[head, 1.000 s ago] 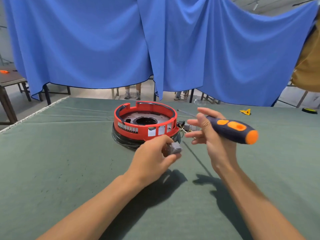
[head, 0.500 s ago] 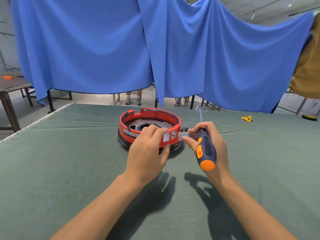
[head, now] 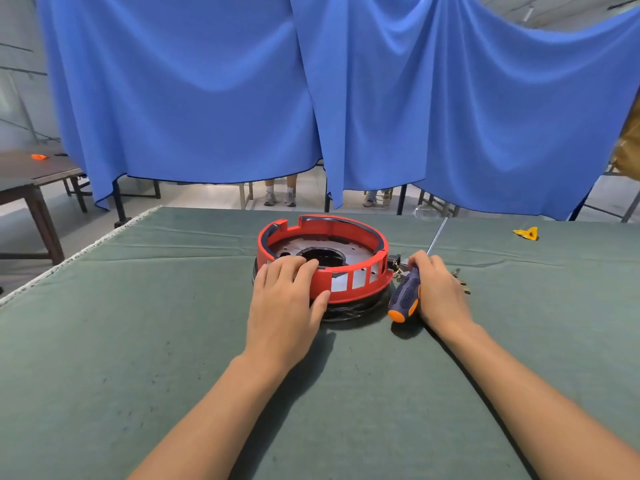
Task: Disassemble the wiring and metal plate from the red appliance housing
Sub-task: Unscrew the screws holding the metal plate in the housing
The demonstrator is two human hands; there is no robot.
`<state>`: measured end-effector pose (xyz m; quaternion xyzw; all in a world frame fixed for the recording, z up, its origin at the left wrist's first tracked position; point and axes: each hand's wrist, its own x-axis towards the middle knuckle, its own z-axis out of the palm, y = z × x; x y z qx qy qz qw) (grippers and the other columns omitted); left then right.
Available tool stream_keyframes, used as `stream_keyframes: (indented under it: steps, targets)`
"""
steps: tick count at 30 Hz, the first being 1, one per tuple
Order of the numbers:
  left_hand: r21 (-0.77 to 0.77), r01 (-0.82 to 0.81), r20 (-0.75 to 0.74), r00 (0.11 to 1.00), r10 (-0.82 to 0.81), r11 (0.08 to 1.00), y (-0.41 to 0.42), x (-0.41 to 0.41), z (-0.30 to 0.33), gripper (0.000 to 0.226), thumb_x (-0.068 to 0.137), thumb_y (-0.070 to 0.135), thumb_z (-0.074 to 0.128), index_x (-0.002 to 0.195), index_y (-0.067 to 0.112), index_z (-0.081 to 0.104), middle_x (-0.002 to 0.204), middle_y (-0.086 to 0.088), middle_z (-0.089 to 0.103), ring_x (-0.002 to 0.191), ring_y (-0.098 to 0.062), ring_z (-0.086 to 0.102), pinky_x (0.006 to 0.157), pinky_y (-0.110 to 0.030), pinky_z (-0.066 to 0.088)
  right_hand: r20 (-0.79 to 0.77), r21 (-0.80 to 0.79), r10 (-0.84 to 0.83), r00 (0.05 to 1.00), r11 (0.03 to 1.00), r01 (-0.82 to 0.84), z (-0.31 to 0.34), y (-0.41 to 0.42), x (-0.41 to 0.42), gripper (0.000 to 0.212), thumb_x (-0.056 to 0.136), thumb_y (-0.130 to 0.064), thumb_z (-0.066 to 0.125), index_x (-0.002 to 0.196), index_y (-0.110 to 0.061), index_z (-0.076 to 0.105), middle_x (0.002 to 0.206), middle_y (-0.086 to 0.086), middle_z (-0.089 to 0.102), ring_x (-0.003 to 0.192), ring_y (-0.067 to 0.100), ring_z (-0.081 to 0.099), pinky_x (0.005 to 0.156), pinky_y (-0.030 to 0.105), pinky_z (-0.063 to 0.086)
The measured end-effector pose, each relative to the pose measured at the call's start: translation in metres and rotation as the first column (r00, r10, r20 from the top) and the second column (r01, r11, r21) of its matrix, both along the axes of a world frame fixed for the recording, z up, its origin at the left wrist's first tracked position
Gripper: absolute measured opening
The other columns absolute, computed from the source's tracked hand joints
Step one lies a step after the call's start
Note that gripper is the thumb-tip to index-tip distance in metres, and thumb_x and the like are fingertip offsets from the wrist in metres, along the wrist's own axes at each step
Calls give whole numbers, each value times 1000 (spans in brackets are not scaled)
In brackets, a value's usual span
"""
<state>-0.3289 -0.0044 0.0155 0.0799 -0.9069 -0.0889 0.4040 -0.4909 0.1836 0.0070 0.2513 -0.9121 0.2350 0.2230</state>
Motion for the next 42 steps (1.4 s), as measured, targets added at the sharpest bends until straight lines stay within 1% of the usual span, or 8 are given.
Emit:
stream_keyframes:
  steps: [8,13,19,22,25,32,36,42]
  targets:
    - [24,60,37,997,-61,998,-12,-18,10,29,90,38,58,91,9,61,88,-6,54,88,-28,46,89,-35,29,-40,-364,198,979,910,-199,-3,13,24,40,72,-17,81,93,-18,46,86,-2,57,77,26,57,71,41,53]
    - [358,173,-277,958,-73,918,-8,-13,42,30,89,39,49,80,12,57,80,-1,54,81,-22,47,80,-35,28,-249,-607,94,964,760,-231,7,19,43,29,80,-11,76,91,-14,50,69,0,56,57,24,50,54,31,43]
    - [927,257,-338,889,310,274,-16,-8,81,46,94,48,42,62,16,46,60,6,48,54,-14,43,50,-30,36,-365,-723,115,924,591,-359,21,19,54,30,89,-39,58,88,-10,50,66,1,54,57,15,50,52,26,42]
    - [944,290,-238,930,280,-157,-23,-5,69,29,91,37,51,74,15,57,75,0,62,60,-18,55,55,-27,47,-376,-740,117,919,559,-374,22,21,53,26,89,-38,57,88,-14,50,71,-6,56,57,7,53,51,21,44]
    - [887,237,-218,971,94,-396,-28,-2,46,26,92,23,49,108,13,67,105,-8,70,88,-27,65,74,-39,54,-369,-747,93,925,563,-354,23,19,53,23,89,-34,60,88,-13,50,72,-11,57,59,2,55,53,14,43]
    - [930,212,-240,969,-60,-302,-24,6,30,64,95,61,23,102,18,69,95,-6,73,89,-23,66,72,-34,52,-288,-776,84,954,563,-284,23,17,55,23,87,-32,61,86,-10,52,71,-10,56,60,4,53,53,11,40]
    - [985,175,-175,985,3,-7,-25,6,29,50,92,61,35,90,22,67,88,-2,70,78,-18,63,58,-29,48,-209,-830,125,970,501,-243,29,15,54,20,85,-39,61,83,-22,53,75,4,63,65,7,60,58,16,48]
    - [991,129,-129,992,-1,38,-35,4,23,23,73,36,51,76,13,52,72,-10,45,66,-22,39,57,-31,34,-98,-904,230,968,387,-184,58,2,72,16,81,-45,60,84,-30,54,82,6,71,78,11,68,68,35,55]
